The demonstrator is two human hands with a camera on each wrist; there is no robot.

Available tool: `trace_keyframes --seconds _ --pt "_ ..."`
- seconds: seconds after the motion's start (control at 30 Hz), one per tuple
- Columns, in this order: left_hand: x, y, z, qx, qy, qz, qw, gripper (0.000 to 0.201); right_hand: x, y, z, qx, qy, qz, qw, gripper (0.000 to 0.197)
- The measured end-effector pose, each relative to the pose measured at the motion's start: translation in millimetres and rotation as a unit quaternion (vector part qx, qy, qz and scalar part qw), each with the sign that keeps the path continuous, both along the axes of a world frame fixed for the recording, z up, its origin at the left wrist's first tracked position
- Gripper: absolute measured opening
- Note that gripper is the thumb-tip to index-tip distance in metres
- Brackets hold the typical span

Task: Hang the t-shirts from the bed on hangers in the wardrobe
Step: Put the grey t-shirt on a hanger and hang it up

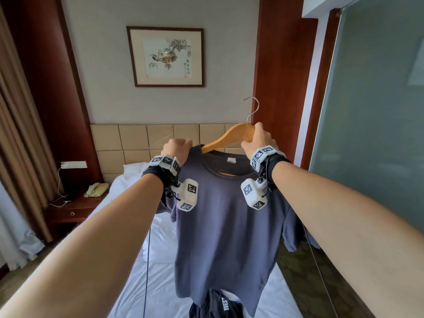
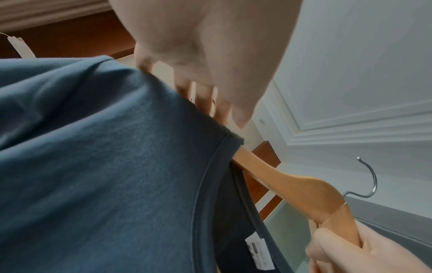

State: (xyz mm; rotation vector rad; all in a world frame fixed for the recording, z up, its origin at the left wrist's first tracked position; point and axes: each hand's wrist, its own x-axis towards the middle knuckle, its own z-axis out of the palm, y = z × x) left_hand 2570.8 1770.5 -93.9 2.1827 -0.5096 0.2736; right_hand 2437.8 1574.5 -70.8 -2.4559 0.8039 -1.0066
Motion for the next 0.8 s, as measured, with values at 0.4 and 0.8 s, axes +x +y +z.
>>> trace_keyframes --seconds 0.4,0.8 --pt "-56.1 -9.0 6.8 -0.097 -0.078 -0.033 0.992 0.018 -51.5 -18.7 7.5 -0.005 -0.015 0.084 0.996 0.036" --pt "-99.8 5.6 2.5 -0.026 0.132 -0.022 0.991 0.024 -84.0 -37.4 -6.1 0.038 -0.046 0.067 0.996 0.030"
